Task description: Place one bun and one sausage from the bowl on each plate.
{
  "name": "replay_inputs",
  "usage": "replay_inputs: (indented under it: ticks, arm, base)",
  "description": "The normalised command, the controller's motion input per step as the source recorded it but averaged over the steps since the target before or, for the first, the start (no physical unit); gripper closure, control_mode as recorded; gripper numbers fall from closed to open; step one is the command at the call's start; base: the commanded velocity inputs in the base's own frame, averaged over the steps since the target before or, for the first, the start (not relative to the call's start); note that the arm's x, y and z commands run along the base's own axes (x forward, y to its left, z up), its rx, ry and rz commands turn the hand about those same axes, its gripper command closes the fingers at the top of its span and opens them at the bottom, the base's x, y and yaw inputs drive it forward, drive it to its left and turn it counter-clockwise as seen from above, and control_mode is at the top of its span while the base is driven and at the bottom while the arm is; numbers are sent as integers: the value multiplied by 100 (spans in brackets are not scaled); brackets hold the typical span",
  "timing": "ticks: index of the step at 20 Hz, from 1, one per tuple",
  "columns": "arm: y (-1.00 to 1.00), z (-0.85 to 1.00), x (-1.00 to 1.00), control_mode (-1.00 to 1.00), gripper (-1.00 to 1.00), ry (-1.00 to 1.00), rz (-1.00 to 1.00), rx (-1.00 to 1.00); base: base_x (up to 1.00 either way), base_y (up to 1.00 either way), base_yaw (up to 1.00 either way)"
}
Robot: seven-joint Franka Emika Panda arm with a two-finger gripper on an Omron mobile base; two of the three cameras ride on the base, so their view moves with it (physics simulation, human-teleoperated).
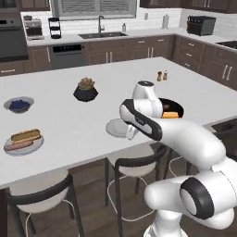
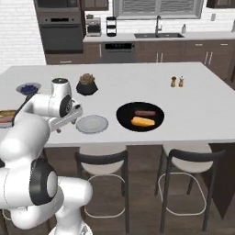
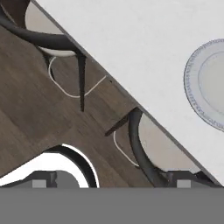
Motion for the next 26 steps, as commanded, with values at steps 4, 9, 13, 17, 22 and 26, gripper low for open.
replay_inputs:
  ticks: [4, 9, 13, 17, 22, 26]
  arm:
    - [0, 0, 0, 100, -100, 0, 0, 0]
    - [0, 0, 0, 100, -100, 0, 0, 0]
    - [0, 0, 0, 100, -100, 0, 0, 0]
    - [0, 0, 71, -100, -100, 5, 6, 0]
    - [25, -32, 22, -100, -100, 26, 18, -11]
    - [45, -61, -10, -100, -100, 11, 14, -5]
  base:
    - [35, -100, -21]
    - [83, -99, -9]
    - [100, -36, 1]
    - [25, -4, 0]
    - [0, 0, 0]
    - [0, 0, 0]
